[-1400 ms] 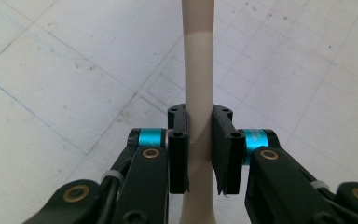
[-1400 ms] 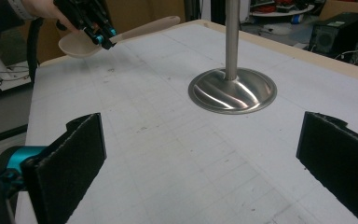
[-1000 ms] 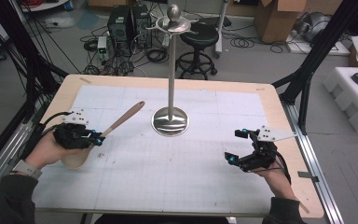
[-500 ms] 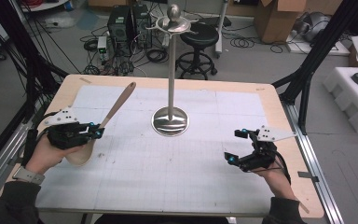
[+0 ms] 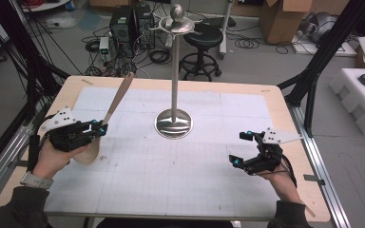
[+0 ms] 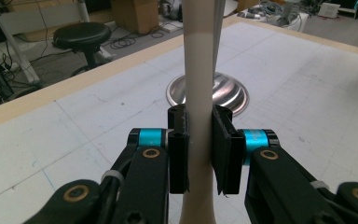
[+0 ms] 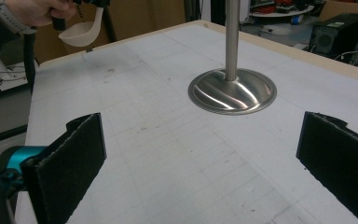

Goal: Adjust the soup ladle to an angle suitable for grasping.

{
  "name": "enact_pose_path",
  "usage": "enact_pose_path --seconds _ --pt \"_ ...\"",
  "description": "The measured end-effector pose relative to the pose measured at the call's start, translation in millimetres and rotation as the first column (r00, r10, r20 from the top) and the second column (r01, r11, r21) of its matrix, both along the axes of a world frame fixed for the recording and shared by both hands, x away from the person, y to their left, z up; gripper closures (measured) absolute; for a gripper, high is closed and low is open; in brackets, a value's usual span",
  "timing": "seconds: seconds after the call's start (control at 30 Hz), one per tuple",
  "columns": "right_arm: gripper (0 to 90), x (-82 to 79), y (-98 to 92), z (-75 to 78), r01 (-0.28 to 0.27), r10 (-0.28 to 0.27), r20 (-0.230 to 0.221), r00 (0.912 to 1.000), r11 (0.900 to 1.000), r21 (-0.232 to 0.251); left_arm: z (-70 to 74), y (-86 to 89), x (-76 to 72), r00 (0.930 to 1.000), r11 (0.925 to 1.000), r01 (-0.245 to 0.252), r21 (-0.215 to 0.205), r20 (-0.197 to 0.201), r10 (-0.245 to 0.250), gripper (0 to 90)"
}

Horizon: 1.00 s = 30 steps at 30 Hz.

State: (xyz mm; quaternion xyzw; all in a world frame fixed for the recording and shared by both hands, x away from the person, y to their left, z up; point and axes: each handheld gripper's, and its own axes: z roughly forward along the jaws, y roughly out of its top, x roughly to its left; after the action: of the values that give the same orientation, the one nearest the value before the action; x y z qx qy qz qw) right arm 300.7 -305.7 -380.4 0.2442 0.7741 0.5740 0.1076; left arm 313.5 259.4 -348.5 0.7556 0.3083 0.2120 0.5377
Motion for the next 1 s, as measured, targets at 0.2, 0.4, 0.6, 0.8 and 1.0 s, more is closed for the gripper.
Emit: enact_pose_path --seconds 0.2,0.4,0.6,0.8,1.0 --pt "0.4 -0.3 -0.5 0.3 0.001 -0.001 -0.001 1.0 1.0 0.005 5.6 -2.4 0.1 0.9998 0.9995 -0.001 -0.032 0.021 0.001 77.6" --pt "0.4 -0.3 -1.6 0.7 0.003 -0.003 0.005 1.0 1.0 0.011 10.6 -7.8 0.3 0.9993 0.9976 0.012 -0.068 0.037 -0.009 77.6" --pt "0.4 -0.3 -1.7 0.8 0.001 -0.001 0.007 1.0 1.0 0.01 21.5 -16.1 3.2 0.9985 0.9953 0.027 -0.093 0.05 -0.023 77.6" --pt "0.4 1.4 -3.0 0.0 -0.004 0.004 -0.002 1.0 1.0 0.017 32.7 -22.4 9.7 0.9979 0.9927 0.036 -0.115 0.058 -0.029 77.6" --pt "0.3 2.6 -4.1 -0.7 -0.003 0.003 -0.003 1.0 1.0 0.024 39.9 -28.1 13.5 0.997 0.9887 0.044 -0.143 0.069 -0.035 77.6"
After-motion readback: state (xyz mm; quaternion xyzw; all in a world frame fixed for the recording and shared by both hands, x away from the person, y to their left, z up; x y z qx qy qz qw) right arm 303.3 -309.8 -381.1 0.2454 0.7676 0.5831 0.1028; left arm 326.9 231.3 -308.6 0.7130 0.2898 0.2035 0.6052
